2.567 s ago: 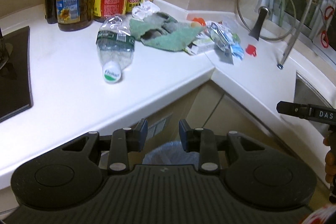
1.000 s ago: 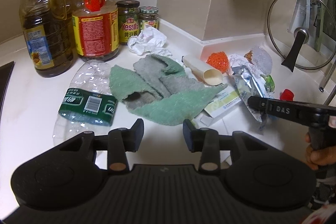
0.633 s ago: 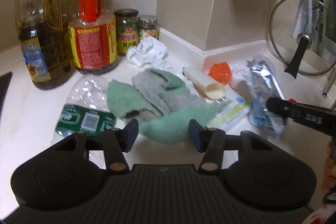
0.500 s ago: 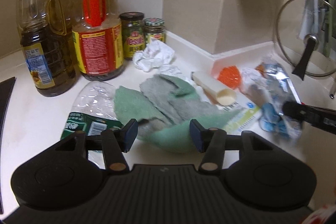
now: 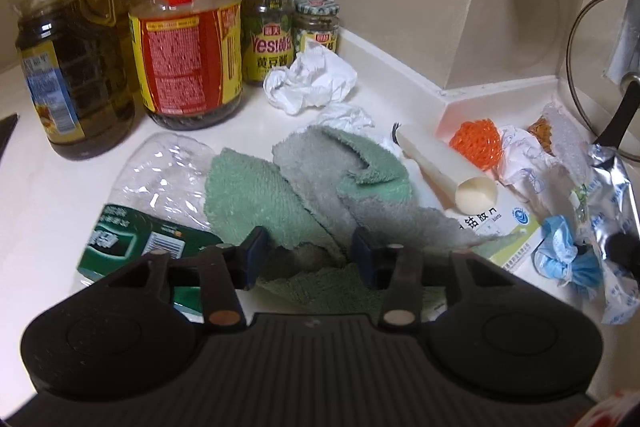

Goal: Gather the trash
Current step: 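Grasp the green towel with the left tool while the right tool grasps the foil packet, then carry the green towel and foil packet down over the wastebasket with both tools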

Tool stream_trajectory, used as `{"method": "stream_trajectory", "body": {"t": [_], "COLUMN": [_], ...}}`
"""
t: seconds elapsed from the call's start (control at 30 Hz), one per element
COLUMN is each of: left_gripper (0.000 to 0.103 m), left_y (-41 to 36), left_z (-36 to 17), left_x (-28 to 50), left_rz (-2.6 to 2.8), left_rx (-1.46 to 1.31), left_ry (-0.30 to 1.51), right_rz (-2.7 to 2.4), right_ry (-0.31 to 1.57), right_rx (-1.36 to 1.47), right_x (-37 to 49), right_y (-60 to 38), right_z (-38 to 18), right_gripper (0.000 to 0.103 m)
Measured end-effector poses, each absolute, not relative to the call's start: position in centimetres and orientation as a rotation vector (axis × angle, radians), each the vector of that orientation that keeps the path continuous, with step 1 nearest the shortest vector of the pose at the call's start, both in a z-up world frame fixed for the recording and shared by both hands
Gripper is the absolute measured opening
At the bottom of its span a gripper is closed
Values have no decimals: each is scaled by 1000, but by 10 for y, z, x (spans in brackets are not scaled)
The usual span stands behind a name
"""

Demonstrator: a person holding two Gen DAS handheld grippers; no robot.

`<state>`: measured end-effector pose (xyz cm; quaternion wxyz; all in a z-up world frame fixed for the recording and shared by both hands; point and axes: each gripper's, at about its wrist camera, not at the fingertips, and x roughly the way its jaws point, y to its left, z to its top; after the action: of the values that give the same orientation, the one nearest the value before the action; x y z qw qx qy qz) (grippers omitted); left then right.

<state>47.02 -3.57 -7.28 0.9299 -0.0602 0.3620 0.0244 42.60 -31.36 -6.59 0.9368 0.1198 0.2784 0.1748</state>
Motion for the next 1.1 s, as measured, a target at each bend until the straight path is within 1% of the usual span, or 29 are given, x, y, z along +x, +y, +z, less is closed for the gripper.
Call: {"method": "stream_trajectory", "body": {"t": [0.07, 0.1, 0.13, 0.23, 0.4, 0.87, 1.1], "left_gripper": [31, 23, 12, 7, 6, 6, 6], "left_y": [-37, -37, -37, -34, -29, -4, 4], "left_z": [-76, -77, -78, -78, -60, 24, 42], "left_x": [473, 473, 474, 473, 466, 431, 405], "left_rz": [49, 48, 43, 28, 9, -2, -12], "left_rx": [-125, -124, -123, -131, -132, -149, -151], "left_ry": [744, 743, 746, 743, 696, 505, 471], "right_rz": [350, 347, 344, 336, 330, 324, 340], "right_ry": [574, 576, 578, 584, 588, 581, 572], "right_rx": [247, 249, 250, 252, 257, 281, 281], "right_x": [426, 425, 425, 425, 424, 416, 401], "right_y": [-317, -319, -320, -325, -331, -338, -333], "right_z": [-67, -68, -69, -70, -71, -65, -56], "right_gripper": [19, 19, 19, 19, 19, 19, 19]}}
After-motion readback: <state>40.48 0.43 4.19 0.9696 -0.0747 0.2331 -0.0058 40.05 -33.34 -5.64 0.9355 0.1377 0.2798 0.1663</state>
